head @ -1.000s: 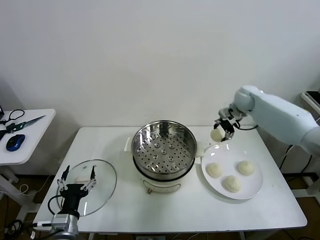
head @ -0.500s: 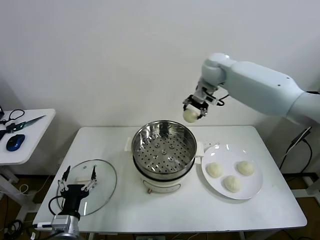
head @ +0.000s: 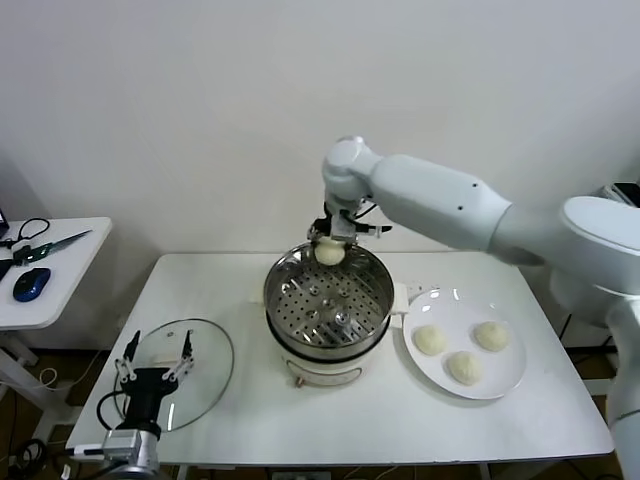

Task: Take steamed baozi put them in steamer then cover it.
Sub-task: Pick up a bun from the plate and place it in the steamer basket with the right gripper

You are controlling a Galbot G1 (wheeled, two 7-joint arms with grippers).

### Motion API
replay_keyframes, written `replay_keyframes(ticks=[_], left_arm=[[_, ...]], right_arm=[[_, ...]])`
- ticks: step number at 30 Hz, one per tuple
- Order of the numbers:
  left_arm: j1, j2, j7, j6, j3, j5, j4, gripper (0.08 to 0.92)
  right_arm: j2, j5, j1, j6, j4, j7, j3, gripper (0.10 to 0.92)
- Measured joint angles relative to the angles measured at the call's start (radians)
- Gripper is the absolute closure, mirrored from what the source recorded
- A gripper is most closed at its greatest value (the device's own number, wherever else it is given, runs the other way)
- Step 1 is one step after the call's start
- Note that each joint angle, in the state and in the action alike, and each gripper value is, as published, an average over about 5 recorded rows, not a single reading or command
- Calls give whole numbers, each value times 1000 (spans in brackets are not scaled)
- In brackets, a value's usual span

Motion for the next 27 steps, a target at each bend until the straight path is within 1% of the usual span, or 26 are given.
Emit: replay_keyframes(ticks=[6, 13, 19, 22, 27], left_arm=[[4, -1, -2, -2, -1, -1, 7, 177], [3, -2, -2, -2, 1, -1, 12, 177], [3, -4, -3, -2, 1, 0, 13, 177], [5, -6, -4, -2, 1, 1, 12, 177], [7, -7, -7, -1, 4, 3, 7, 177]], right_arm=[[18, -41, -52, 10, -18, 6, 9, 321], [29, -52, -78, 8, -24, 7, 12, 316], [27, -45, -83, 1, -22, 3, 16, 220], [21, -40, -79, 3, -14, -6, 21, 205], [0, -5, -51, 5, 10, -23, 19, 203]])
